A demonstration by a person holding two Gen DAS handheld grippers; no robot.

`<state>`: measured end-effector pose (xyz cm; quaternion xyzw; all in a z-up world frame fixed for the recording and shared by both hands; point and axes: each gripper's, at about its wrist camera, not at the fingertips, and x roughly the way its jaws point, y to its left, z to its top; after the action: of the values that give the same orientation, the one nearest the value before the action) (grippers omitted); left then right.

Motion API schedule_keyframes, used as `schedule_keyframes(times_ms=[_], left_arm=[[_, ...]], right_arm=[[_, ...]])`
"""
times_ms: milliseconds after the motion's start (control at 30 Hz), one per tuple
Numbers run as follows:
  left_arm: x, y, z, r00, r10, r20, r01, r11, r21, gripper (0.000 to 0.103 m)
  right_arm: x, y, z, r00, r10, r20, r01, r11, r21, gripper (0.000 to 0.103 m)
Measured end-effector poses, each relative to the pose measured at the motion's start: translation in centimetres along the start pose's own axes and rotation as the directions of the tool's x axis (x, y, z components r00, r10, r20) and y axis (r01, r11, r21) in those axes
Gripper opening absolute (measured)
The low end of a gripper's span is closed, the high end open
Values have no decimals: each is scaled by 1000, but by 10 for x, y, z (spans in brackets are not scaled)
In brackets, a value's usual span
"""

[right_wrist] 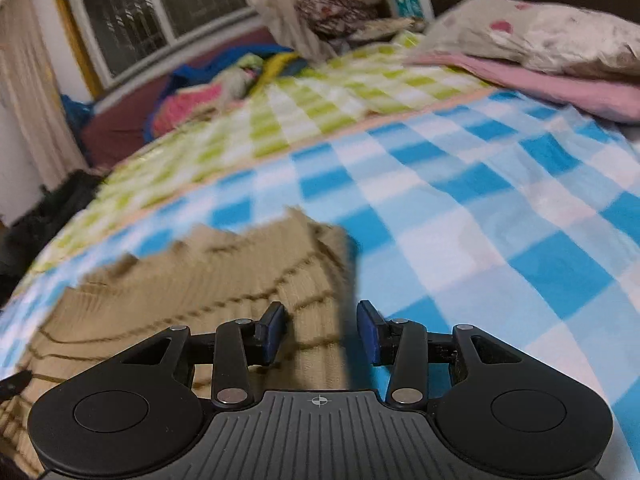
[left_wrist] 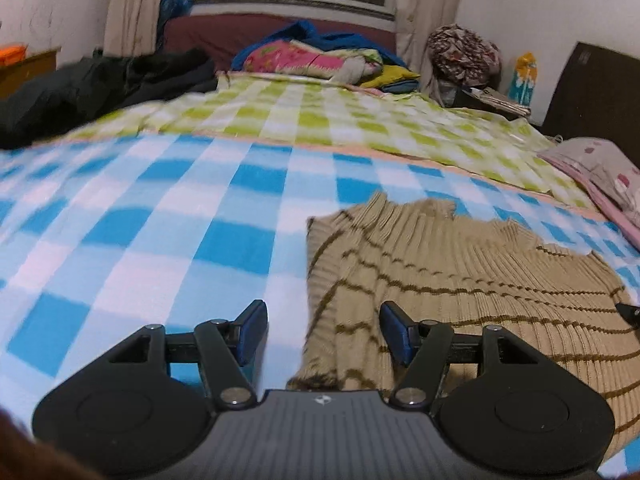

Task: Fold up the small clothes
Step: 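Fold the held hem up toward the collar and release both grippers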

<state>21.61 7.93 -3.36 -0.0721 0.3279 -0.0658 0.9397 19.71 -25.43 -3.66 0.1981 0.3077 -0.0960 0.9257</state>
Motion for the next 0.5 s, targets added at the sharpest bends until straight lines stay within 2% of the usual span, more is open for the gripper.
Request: schedule_keyframes(times_ms=[133, 267, 333, 367, 500], left_arm=[[-11, 0, -3, 1000, -4, 6, 4, 1000, 1, 68], [-29, 3, -5, 999, -49, 22, 50, 999, -10, 69], [-29, 5, -9, 998, -61, 2, 61, 998, -14, 72], [-26, 4, -11, 998, -62, -18, 62, 998, -9, 72], [-21, 4, -17, 996, -65, -56, 64, 998, -15, 73]], right_arm=[[-9, -3, 2, 1000, 14, -8, -13, 1000, 19, 38], [-35, 2, -9, 996, 89, -11, -89, 996, 8, 42], [-42, 3, -15, 995, 100, -24, -100, 995, -16, 54], [-42, 3, -20, 994, 98, -42, -100, 994, -35, 58], [-40, 7, -28, 995, 86, -46, -88, 995, -52, 59]])
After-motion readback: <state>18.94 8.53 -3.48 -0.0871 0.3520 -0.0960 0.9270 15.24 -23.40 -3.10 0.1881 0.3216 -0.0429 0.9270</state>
